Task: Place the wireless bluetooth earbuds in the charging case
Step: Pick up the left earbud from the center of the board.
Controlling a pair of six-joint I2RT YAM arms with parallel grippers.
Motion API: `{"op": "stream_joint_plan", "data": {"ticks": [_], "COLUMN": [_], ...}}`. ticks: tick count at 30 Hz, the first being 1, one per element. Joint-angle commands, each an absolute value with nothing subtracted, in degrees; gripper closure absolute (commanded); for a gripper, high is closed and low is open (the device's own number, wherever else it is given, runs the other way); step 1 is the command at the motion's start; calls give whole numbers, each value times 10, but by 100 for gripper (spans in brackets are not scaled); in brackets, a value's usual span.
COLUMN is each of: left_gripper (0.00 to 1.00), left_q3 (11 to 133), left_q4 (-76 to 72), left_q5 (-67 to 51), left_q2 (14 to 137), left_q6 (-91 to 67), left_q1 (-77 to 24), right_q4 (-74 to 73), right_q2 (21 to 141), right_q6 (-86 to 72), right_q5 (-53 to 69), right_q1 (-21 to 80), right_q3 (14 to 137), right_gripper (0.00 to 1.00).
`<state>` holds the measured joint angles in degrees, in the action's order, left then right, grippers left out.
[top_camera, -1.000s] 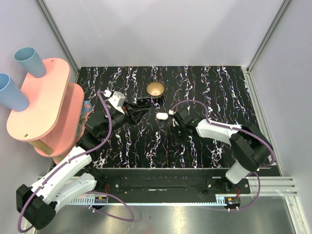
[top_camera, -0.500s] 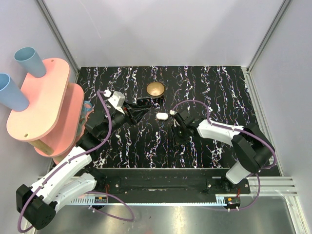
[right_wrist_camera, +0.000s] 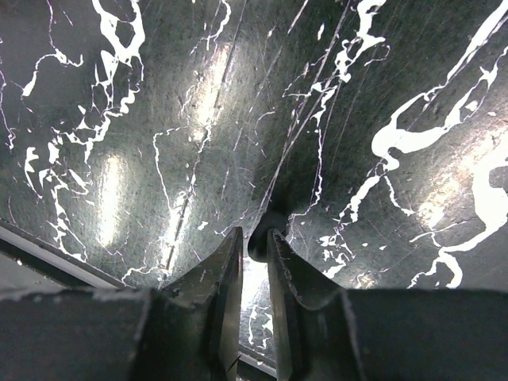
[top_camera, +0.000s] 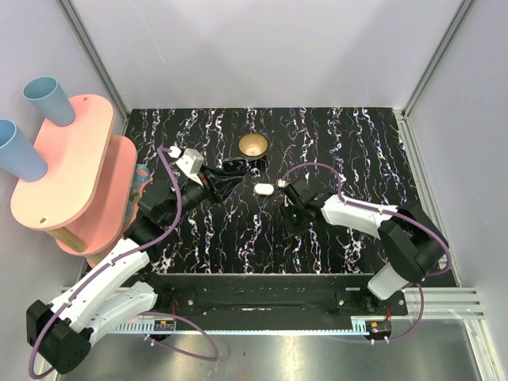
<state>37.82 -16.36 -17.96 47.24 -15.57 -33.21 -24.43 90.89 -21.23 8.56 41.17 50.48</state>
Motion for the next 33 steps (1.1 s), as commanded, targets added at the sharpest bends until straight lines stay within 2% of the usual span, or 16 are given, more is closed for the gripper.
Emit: {"op": "stream_joint_plan", "data": {"ticks": [1,7,15,23,26,27,33], "left_gripper": [98,98,98,98,98,98,99], "left_q3": [377,378,379,380,381,383,395], "left_q4": [-193,-195,-190,-178,-178,-179,-173], "left_q5": [-178,-179,-180,-176,-179,-182,-208], "left_q2": [468,469,469,461,462,464,477], "left_q6": [-164,-165,-164,-156,-153,-152,-146], "left_q1": [-329,-329,-330,-330,-329,-330,-329], "right_q4": [-265,-271,-279,-305,-309,-309,-335], "right_q2": [892,890,881,815,768,757,683], "right_q6": [-215,-214,-201,-143,-94,-65,56], "right_q5": [67,65,50,50,79,90,180], "right_q1": [415,415,415,414,414,412,409], "right_q3": [507,507,512,566,596,605,684], "right_gripper": [74,76,92,96,96,100,100]}}
